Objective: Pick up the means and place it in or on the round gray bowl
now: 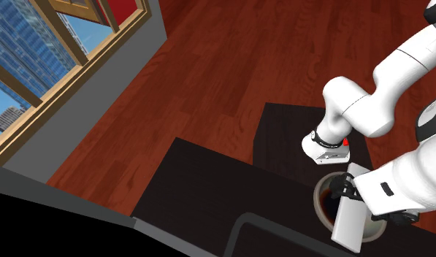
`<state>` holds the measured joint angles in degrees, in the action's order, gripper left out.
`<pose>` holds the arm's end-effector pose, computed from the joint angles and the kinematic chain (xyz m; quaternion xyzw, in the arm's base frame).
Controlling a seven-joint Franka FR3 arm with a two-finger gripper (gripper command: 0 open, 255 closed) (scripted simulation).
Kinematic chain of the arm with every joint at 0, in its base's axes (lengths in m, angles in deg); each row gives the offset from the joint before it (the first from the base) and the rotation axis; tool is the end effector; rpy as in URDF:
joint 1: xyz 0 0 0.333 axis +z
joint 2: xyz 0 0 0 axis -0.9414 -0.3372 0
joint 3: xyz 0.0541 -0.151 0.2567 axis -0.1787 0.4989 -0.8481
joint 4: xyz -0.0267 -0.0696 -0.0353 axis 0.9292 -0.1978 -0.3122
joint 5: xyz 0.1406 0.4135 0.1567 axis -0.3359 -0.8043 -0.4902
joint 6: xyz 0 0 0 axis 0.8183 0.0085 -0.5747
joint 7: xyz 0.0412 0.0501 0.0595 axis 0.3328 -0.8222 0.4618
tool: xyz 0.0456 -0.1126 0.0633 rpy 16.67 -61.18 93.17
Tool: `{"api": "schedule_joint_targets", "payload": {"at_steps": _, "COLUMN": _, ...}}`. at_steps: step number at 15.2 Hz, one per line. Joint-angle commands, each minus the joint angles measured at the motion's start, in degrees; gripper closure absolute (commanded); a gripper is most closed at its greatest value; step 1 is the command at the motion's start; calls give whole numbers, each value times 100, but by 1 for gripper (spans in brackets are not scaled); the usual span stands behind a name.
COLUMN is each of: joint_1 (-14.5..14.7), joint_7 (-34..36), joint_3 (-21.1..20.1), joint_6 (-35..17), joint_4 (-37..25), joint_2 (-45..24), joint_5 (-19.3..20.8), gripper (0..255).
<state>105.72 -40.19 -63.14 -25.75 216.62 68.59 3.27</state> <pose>0.1689 0.4289 0.5045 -0.8465 -0.5323 0.0058 0.0082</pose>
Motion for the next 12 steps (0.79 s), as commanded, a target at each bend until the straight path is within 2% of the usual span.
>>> {"api": "schedule_joint_targets", "payload": {"at_steps": 1, "joint_1": -17, "joint_7": 14, "joint_3": 37, "joint_6": 180, "joint_4": -199, "joint_2": -21, "joint_5": 35, "gripper": 0}}
{"api": "schedule_joint_targets", "payload": {"at_steps": 4, "joint_1": -67, "joint_7": 56, "joint_3": 131, "joint_6": 681, "joint_4": -794, "joint_2": -120, "joint_5": 130, "gripper": 0}}
{"api": "schedule_joint_targets", "payload": {"at_steps": 12, "joint_1": -67, "joint_7": 56, "joint_3": 132, "joint_6": 680, "joint_4": -794, "joint_2": -120, "joint_5": 130, "gripper": 0}}
